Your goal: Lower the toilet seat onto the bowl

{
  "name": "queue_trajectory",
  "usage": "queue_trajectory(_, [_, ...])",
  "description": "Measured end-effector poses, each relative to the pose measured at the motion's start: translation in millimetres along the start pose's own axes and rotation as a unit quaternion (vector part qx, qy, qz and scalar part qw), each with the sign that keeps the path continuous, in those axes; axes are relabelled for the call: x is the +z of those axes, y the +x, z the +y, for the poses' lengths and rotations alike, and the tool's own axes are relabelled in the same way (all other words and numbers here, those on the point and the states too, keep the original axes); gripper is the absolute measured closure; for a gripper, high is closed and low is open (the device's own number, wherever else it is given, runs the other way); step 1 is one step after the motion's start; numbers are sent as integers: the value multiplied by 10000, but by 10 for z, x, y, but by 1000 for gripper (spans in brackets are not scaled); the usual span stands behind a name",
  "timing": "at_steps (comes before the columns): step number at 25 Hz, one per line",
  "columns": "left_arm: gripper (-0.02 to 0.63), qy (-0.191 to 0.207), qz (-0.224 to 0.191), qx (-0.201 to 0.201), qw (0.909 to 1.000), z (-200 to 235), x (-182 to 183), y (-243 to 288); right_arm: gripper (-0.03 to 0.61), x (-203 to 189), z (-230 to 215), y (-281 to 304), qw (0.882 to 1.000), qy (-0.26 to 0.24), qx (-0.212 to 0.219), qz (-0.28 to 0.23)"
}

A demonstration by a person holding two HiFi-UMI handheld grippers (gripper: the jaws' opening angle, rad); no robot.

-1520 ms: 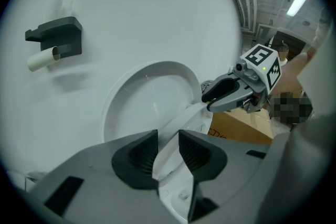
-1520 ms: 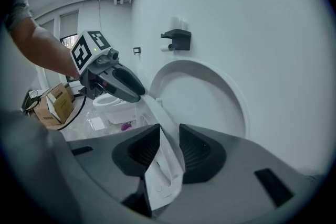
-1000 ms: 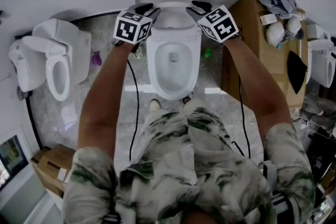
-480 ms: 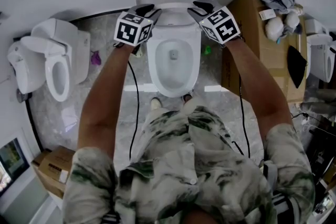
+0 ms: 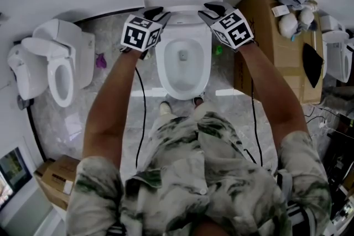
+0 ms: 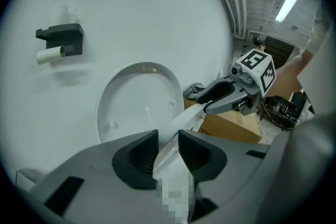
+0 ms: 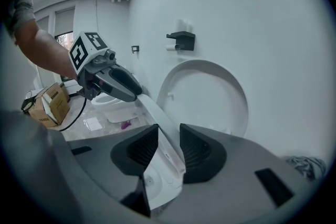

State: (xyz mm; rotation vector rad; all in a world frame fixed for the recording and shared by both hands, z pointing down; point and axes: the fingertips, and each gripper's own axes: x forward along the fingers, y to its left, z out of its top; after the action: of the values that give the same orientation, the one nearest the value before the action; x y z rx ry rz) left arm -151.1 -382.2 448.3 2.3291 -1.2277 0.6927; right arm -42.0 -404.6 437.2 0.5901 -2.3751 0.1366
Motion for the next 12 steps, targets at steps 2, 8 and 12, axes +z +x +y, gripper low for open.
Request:
queue_trajectory(2, [482, -7, -22, -3, 10000, -33, -34, -26, 433, -22, 45, -19, 10000, 4, -11, 1])
queue_trajectory(8, [482, -11, -27, -19, 10000, -158, -138, -88, 431, -115, 172, -98, 10000, -3, -20, 13])
queue_trajectory(12, [482, -27, -54, -31, 10000, -233, -213, -151, 430, -164, 276, -148, 10000, -1, -53, 24])
